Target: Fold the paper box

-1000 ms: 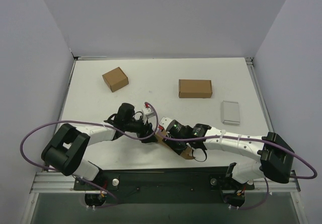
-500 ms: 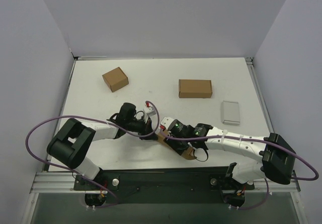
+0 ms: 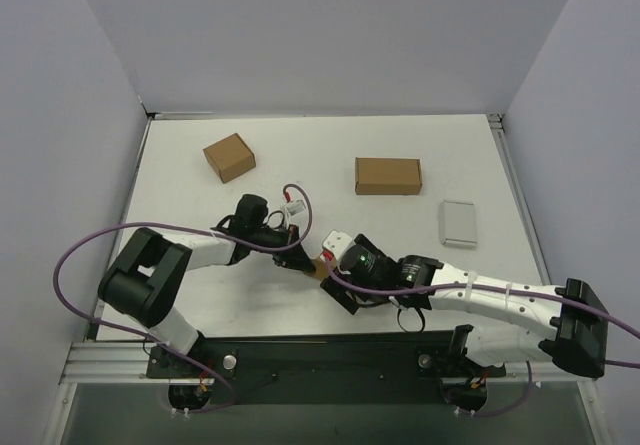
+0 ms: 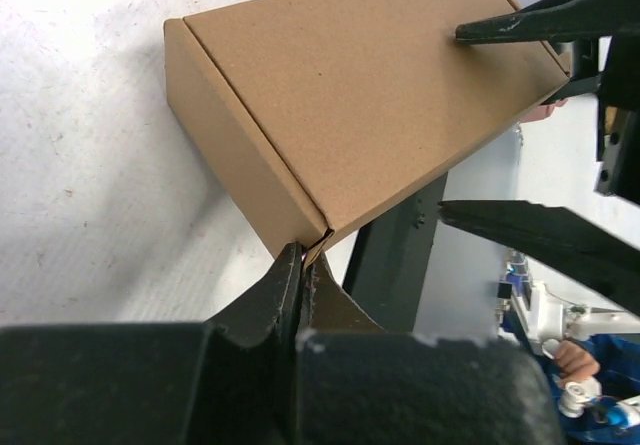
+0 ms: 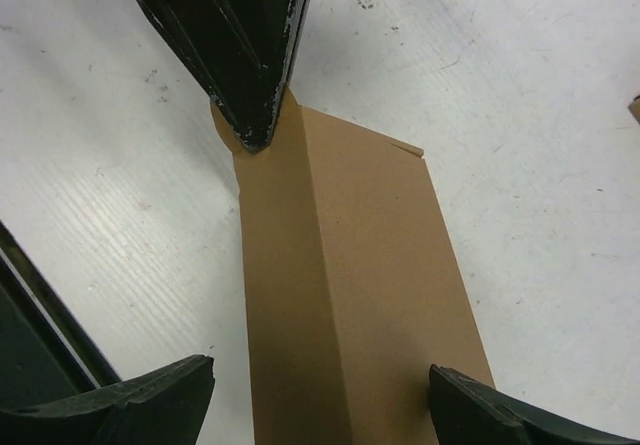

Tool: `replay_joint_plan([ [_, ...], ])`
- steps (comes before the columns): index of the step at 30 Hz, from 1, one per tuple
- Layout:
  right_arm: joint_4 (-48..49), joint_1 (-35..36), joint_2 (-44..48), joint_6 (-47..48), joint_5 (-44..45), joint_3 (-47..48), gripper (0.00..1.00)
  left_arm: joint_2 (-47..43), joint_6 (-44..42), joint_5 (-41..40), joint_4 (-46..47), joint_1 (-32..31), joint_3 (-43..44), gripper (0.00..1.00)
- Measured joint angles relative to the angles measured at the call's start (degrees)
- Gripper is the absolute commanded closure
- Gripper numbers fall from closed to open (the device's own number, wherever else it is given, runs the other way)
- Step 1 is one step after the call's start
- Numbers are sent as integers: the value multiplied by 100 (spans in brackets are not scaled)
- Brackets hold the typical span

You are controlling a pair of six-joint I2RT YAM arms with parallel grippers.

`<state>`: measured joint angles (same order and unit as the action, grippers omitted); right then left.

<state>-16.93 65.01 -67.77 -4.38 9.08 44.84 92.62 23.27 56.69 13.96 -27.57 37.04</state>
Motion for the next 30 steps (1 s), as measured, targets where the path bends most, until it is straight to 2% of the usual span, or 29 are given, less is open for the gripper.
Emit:
replay_joint_plan([
  [8,0,492,-511,302,981,42,11,-109,125,15,-1473,35,564,100],
  [12,7,636,-804,413,1224,153,19,-236,157,46,-2076,131,662,100],
  [13,7,643,-866,433,1248,173,28,-262,181,68,-2170,155,662,95],
  [14,4,647,-907,448,1266,192,32,-286,210,96,-2243,173,662,84],
  [15,-9,647,-955,457,1300,216,35,-304,221,111,-2295,186,662,67],
  [17,-57,645,-1005,428,1259,232,41,-374,264,133,-2391,251,671,45],
  [19,-107,671,-1025,404,1150,232,46,-535,297,166,-2428,398,728,37],
  [26,-70,463,-1019,415,608,225,51,-1792,186,-63,-2402,1161,785,35],
  [30,264,76,-828,568,52,55,51,-2378,-297,-573,-2527,1241,857,34],
])
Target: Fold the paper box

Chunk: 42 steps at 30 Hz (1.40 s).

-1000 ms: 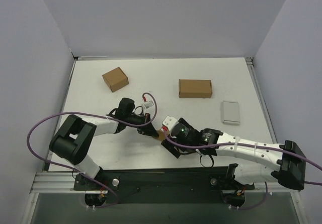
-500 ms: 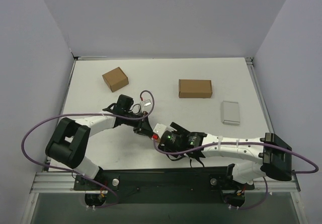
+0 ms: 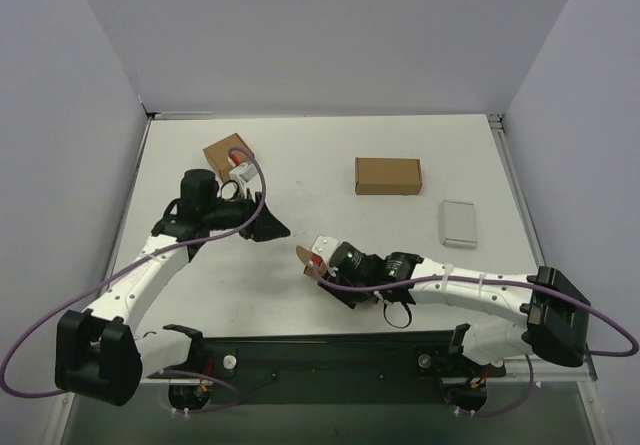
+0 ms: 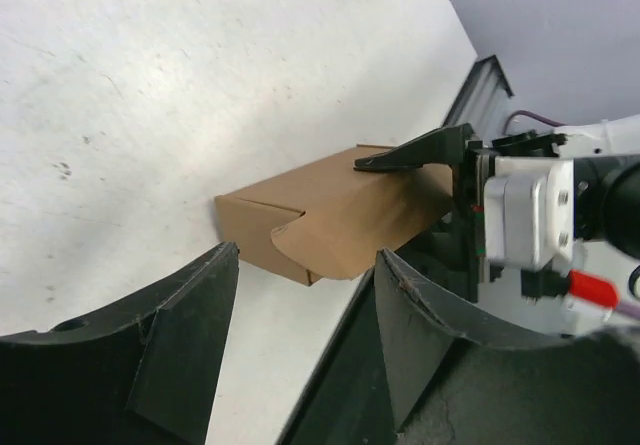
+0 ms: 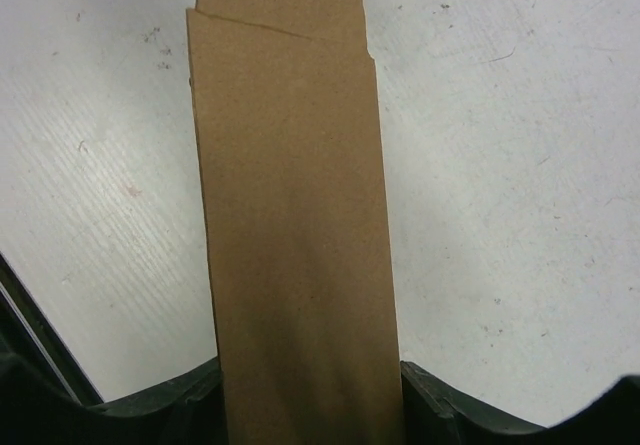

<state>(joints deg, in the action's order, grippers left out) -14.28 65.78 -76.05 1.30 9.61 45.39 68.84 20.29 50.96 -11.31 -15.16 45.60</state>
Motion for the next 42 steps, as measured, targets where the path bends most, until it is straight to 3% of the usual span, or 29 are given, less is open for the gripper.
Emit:
replay_joint_plan([
  [5,463,-651,146,317,-881,-90,51,-533,-459,-417,-122,0,2,33],
  [9,549,-1145,-299,647,-1639,205,47,-791,-688,-527,-90,0,-103,32],
  [10,533,-1231,-487,728,-1790,348,43,-835,-743,-544,-85,0,-146,32],
  [11,531,-1281,-645,796,-1897,457,29,-872,-787,-562,-50,0,-203,31],
  [16,417,-1484,-1342,1058,-2120,1099,15,-1069,-1008,-621,131,13,-535,28],
  [17,382,-1497,-1355,1069,-2103,1152,0,-1099,-1047,-634,138,17,-557,27],
  [25,-46,-1585,-518,651,-1781,1283,2,-1537,-1515,-802,363,-33,-769,24],
  [34,-1019,-1585,791,-715,-1132,1176,17,-1193,-2747,-1451,-26,-1091,-551,24],
  [38,-1298,-1545,973,-1276,-815,758,23,-901,-3119,-1543,-35,-1115,-433,24],
  [42,-1495,-1528,994,-1626,-573,518,31,-699,-3405,-1757,-90,-1158,-378,32],
])
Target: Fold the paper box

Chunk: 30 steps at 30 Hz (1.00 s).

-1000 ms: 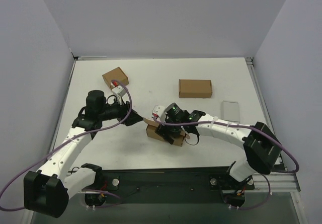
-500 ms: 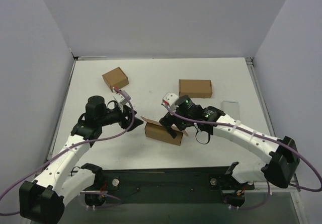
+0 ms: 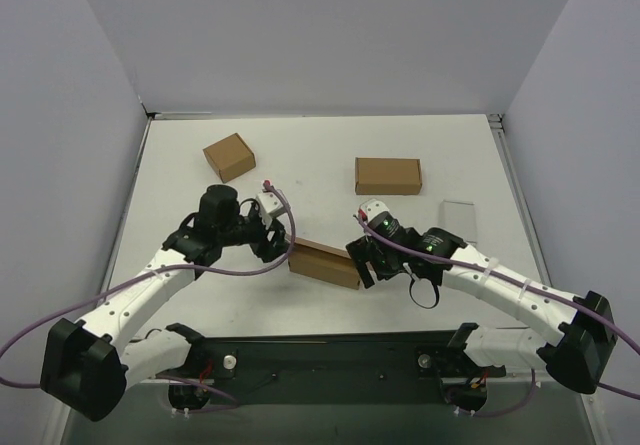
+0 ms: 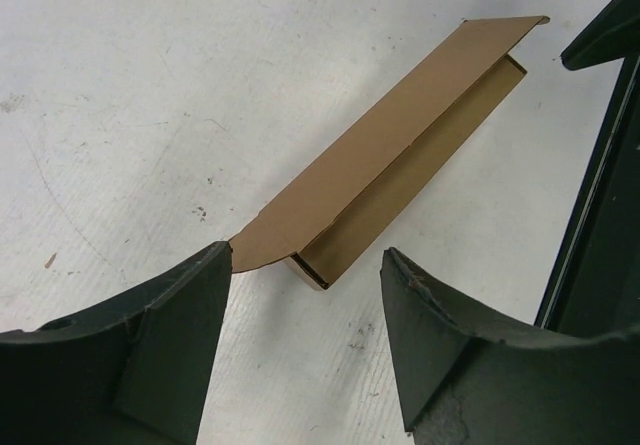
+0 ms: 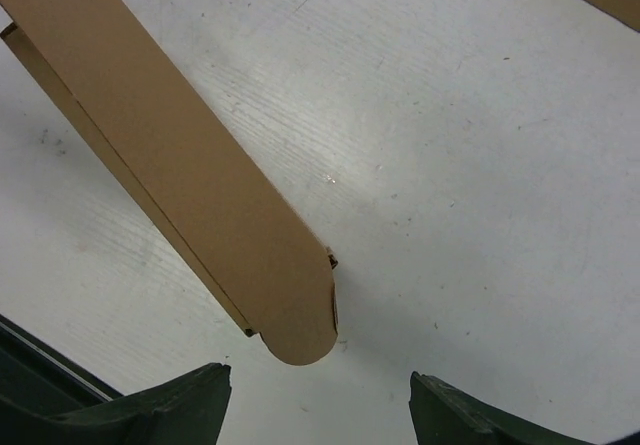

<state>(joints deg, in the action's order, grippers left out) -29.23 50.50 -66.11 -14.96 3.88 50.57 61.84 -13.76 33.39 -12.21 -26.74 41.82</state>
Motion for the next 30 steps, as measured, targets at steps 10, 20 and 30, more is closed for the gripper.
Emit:
replay_joint_plan([
  [10,-11,179,-101,-221,400,-4,44,210,-350,-190,-179,-92,114,31],
  [20,166,361,-588,-120,715,-4,77,363,-553,-452,-442,-96,140,30],
  [30,291,361,-730,358,828,-2,100,162,-535,-365,-448,142,140,28],
])
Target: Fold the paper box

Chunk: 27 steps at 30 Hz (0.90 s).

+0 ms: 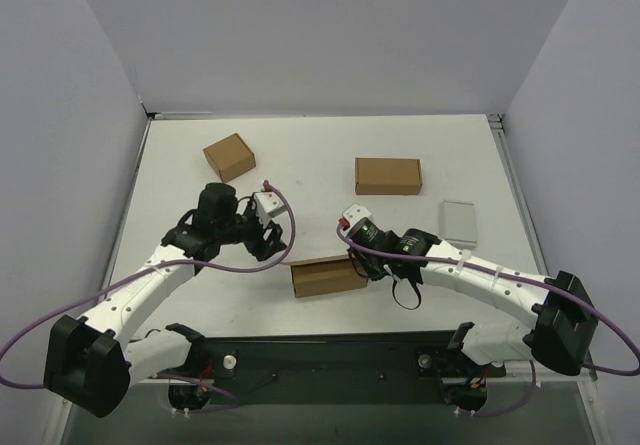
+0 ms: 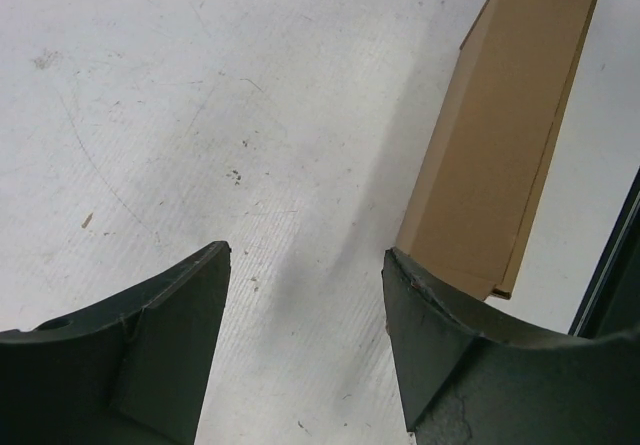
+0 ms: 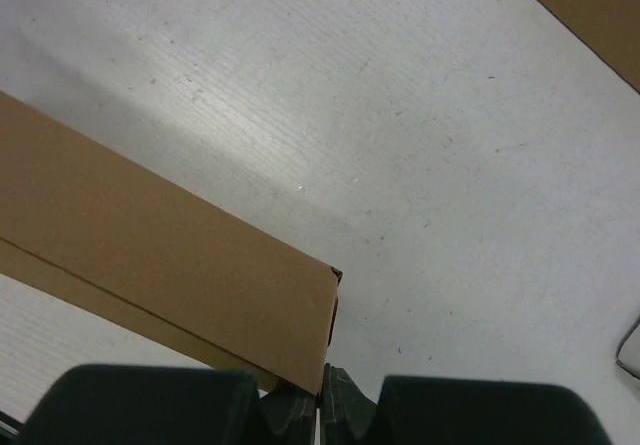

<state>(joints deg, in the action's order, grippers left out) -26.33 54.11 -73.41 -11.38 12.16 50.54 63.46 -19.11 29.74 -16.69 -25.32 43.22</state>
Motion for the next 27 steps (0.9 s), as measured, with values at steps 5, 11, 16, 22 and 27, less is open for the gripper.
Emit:
replay_joint_plan([
  [5,0,0,0,243,-11,0,100,155,2,236,-39,72,52,28],
  [11,-9,-2,-37,308,-13,31,100,221,68,601,-269,79,160,25],
  [16,-76,-11,-157,302,4,149,100,-199,302,988,-258,50,111,21],
  [22,-153,-70,-205,264,4,210,100,-527,348,1257,-258,-59,24,19],
  [27,-184,-118,-221,247,7,219,100,-380,293,1239,-372,-160,22,19],
])
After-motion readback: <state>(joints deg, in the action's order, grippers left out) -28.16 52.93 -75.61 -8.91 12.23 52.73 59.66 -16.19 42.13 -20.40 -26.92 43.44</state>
